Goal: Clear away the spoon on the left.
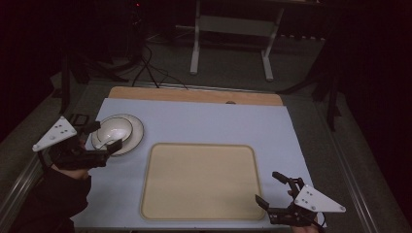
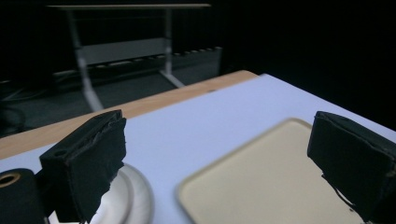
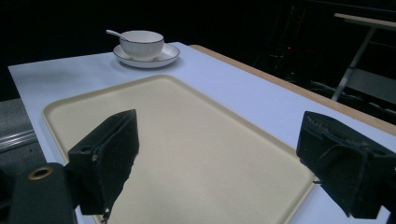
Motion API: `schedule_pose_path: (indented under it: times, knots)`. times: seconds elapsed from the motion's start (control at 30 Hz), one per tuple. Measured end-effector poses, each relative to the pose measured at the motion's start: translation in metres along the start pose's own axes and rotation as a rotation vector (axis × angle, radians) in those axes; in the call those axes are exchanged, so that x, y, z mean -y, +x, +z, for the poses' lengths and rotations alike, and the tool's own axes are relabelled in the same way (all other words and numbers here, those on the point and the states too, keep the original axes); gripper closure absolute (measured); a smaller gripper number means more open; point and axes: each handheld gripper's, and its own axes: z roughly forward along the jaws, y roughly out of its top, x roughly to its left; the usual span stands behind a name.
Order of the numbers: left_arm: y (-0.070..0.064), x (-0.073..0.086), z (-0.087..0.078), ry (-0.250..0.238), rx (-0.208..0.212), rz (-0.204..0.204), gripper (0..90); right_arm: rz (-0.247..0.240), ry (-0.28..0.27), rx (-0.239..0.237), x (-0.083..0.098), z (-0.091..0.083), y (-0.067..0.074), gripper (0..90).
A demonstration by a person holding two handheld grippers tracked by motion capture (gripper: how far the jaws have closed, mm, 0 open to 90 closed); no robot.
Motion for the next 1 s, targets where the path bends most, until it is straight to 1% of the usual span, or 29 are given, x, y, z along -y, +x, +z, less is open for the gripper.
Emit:
schedule_pose_path:
  times: [0.03,0.1,0.17,0.23,0.37,0.43,0.5,0.57,0.63,0.7,0.77,0.8,0.83,0.87,0.9,0.97,1.0]
  knots:
    - [0.004,0.001,0.000,-0.006,-0.011,-0.013,5.1,-0.001,-0.002,0.000,0.000,0.000,0.000,13.1]
    - [0.012,0.004,0.001,-0.009,-0.046,-0.040,5.7,-0.001,-0.002,-0.001,0.000,0.000,0.000,13.1]
    - [0.019,0.008,0.001,-0.009,-0.053,-0.082,5.7,-0.002,-0.002,-0.004,0.000,0.000,0.000,13.1]
    - [0.024,0.012,0.002,0.004,-0.098,-0.099,5.7,-0.002,-0.002,-0.007,0.000,0.000,0.000,13.1]
    - [0.034,0.023,0.003,0.014,-0.136,-0.172,5.7,-0.004,0.002,-0.010,0.001,0.001,0.000,13.1]
    - [0.038,0.028,0.003,0.018,-0.138,-0.207,5.7,-0.004,-0.001,-0.009,0.000,0.001,0.001,13.1]
    - [0.041,0.034,0.004,0.028,-0.154,-0.236,5.7,-0.003,-0.003,-0.010,0.000,0.001,0.001,13.1]
    - [0.044,0.040,0.004,0.026,-0.154,-0.280,5.7,-0.004,-0.002,-0.012,0.000,0.002,0.001,13.1]
    - [0.048,0.045,0.005,0.037,-0.165,-0.315,5.7,-0.009,0.002,-0.014,0.000,0.002,0.001,13.1]
    - [0.051,0.051,0.006,0.044,-0.180,-0.362,5.7,-0.014,0.013,-0.016,0.000,0.003,0.002,13.3]
    - [0.054,0.056,0.005,0.043,-0.180,-0.417,5.7,-0.014,0.020,-0.025,0.001,0.005,0.002,13.3]
    - [0.055,0.059,0.005,0.046,-0.192,-0.430,5.8,-0.013,0.019,-0.027,0.001,0.005,0.002,13.3]
    - [0.056,0.061,0.006,0.053,-0.191,-0.443,5.8,-0.013,0.018,-0.026,0.001,0.005,0.002,13.3]
    - [0.056,0.061,0.006,0.053,-0.191,-0.443,5.8,-0.013,0.018,-0.026,0.001,0.005,0.002,13.3]
    - [0.057,0.066,0.007,0.061,-0.189,-0.473,5.8,-0.013,0.017,-0.025,0.001,0.005,0.002,13.3]
    - [0.058,0.070,0.008,0.073,-0.188,-0.495,5.7,-0.013,0.018,-0.023,0.001,0.005,0.002,13.3]
    - [0.059,0.072,0.008,0.076,-0.186,-0.514,5.7,-0.013,0.019,-0.024,0.001,0.005,0.002,13.3]
